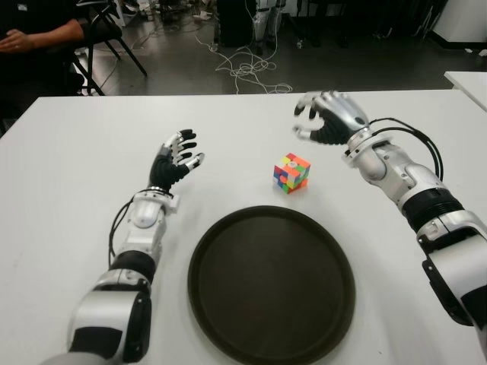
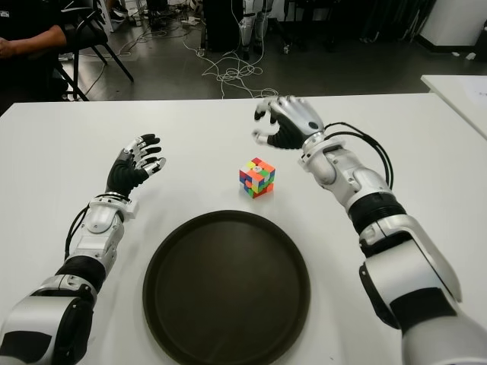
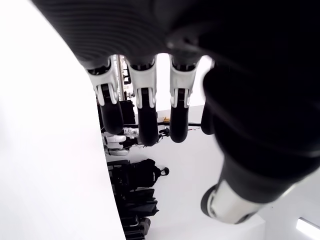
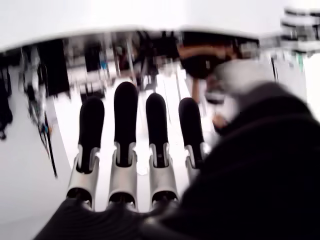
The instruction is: Pick up the Rubik's Cube and put it in the plate
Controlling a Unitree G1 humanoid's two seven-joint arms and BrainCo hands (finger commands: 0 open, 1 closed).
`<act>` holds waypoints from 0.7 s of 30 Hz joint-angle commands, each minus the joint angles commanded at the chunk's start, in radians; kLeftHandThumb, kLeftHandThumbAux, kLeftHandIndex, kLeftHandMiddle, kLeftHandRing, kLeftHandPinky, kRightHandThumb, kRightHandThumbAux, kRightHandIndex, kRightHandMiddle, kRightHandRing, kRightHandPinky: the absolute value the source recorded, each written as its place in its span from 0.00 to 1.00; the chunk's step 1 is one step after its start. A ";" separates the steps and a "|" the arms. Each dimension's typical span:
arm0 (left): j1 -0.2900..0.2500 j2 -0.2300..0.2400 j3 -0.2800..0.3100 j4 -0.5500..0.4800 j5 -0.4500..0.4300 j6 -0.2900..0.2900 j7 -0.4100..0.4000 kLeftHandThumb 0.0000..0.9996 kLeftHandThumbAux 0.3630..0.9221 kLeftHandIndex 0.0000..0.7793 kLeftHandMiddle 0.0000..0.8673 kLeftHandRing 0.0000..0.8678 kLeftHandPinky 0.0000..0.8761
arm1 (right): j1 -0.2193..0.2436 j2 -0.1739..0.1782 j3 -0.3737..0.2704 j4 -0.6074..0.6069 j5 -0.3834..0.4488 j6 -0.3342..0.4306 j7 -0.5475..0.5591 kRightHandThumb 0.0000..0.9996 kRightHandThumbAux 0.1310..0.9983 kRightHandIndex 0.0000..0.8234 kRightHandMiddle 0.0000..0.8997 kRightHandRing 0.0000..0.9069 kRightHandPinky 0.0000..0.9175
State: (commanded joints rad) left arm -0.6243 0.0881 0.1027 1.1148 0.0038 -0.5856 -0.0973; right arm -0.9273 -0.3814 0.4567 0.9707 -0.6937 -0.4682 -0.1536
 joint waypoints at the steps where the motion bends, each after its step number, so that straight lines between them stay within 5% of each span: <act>1: 0.000 0.000 0.000 -0.001 0.000 0.000 0.000 0.08 0.84 0.26 0.24 0.20 0.21 | 0.001 -0.001 -0.001 -0.003 0.001 0.003 0.008 0.01 0.37 0.01 0.01 0.01 0.01; 7: 0.000 -0.002 0.001 -0.002 -0.003 0.003 -0.003 0.09 0.85 0.26 0.23 0.21 0.20 | -0.019 0.007 0.005 0.028 -0.012 0.021 0.033 0.00 0.36 0.00 0.00 0.00 0.00; 21: 0.000 -0.002 0.000 -0.004 -0.001 0.008 0.000 0.06 0.87 0.25 0.24 0.22 0.23 | -0.027 0.014 0.018 0.048 -0.004 0.004 0.058 0.00 0.65 0.00 0.00 0.00 0.00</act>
State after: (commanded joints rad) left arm -0.6247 0.0861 0.1024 1.1103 0.0026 -0.5774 -0.0975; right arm -0.9544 -0.3673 0.4752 1.0184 -0.6976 -0.4643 -0.0960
